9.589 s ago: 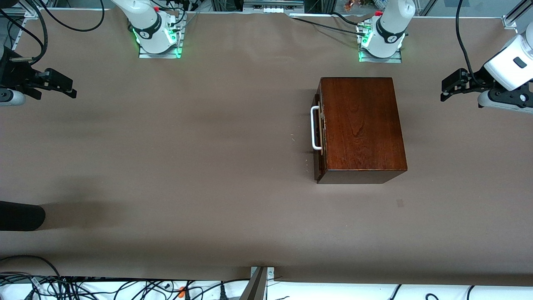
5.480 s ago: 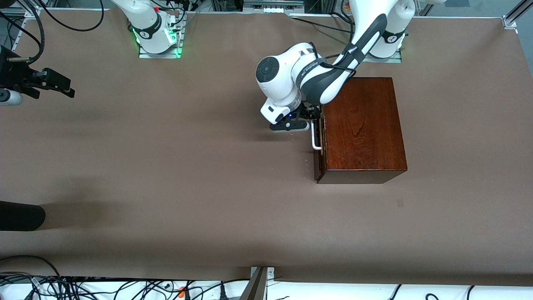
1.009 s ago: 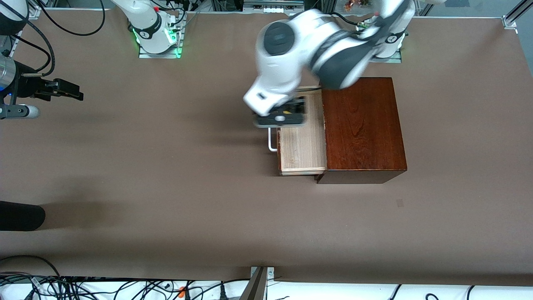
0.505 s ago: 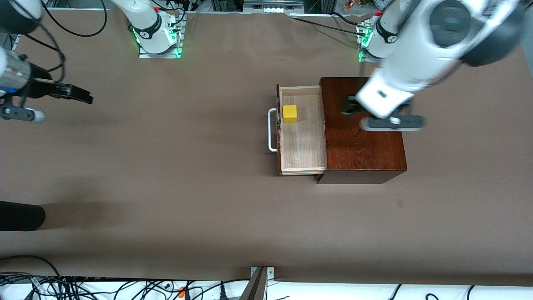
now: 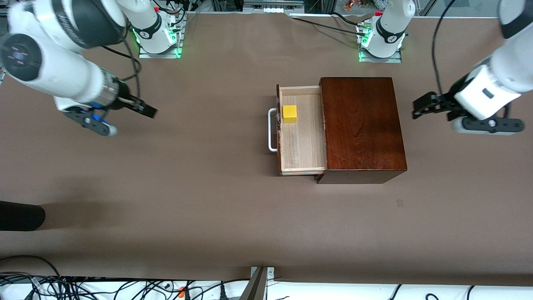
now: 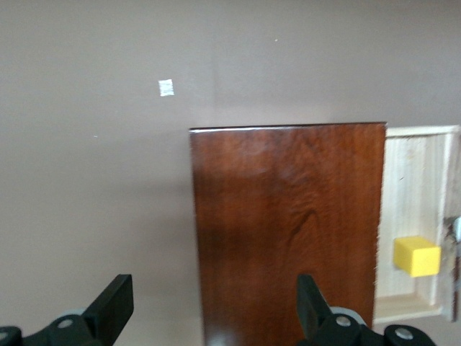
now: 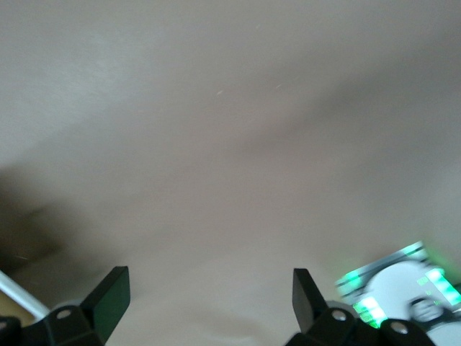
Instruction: Open drawer, take yellow block, close drawer
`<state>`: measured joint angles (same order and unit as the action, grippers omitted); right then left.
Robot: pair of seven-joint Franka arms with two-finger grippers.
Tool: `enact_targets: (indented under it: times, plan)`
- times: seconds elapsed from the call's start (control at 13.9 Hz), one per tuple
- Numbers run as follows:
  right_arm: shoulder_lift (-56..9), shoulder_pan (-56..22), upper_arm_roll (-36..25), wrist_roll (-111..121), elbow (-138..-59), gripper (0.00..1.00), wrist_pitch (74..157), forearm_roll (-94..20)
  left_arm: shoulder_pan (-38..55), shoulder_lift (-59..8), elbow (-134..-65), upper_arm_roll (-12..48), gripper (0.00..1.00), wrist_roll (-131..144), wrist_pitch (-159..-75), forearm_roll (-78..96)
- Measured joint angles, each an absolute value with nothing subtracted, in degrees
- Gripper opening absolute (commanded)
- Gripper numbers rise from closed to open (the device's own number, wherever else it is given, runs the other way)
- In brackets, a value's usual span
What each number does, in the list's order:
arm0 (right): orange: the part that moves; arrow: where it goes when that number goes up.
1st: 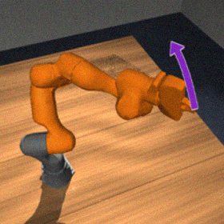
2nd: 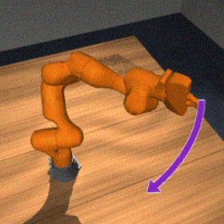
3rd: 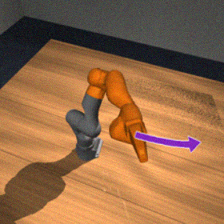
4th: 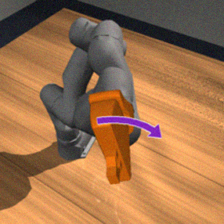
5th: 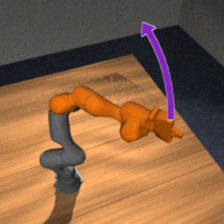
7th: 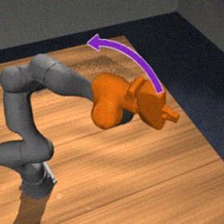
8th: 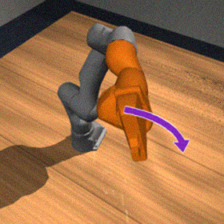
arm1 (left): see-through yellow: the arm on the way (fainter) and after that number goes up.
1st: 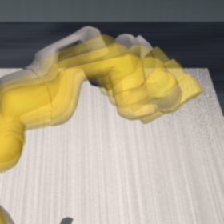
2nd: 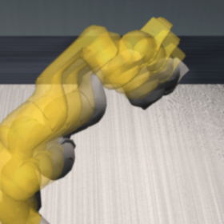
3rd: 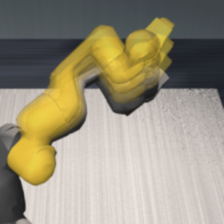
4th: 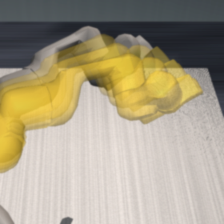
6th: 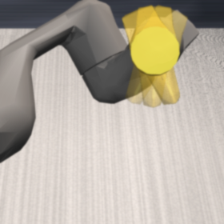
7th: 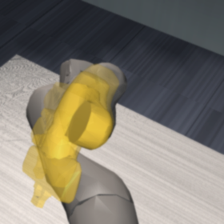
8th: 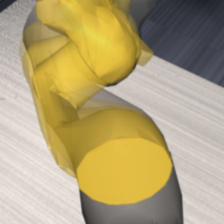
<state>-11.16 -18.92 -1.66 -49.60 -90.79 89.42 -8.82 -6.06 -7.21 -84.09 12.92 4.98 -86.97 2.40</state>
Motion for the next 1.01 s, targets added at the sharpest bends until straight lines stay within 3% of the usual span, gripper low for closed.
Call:
enact_targets:
  times: [0.14, 0.29, 0.58, 1.01]
  plan:
    - [-14.8, -22.0, -1.6, -59.6, -87.7, 1.00, 91.8, -13.0, -1.8, -5.8, -84.7, 5.7, 1.00, 0.5, -86.2, 2.4]
    - [-17.6, -25.7, -1.6, -70.4, -86.5, 1.00, 97.7, -15.1, -0.4, -4.2, -86.3, 2.9, 1.00, -1.7, -86.3, 2.4]
    - [-21.6, -35.0, -1.5, -95.4, -86.2, 1.00, 110.1, -15.3, -0.4, -3.1, -87.3, 2.5, 1.00, -2.0, -86.5, 2.4]
    - [-24.3, -46.8, -1.5, -117.1, -86.0, 1.00, 119.3, -15.2, -0.3, -3.0, -87.4, 2.8, 1.00, -2.4, -86.6, 2.4]
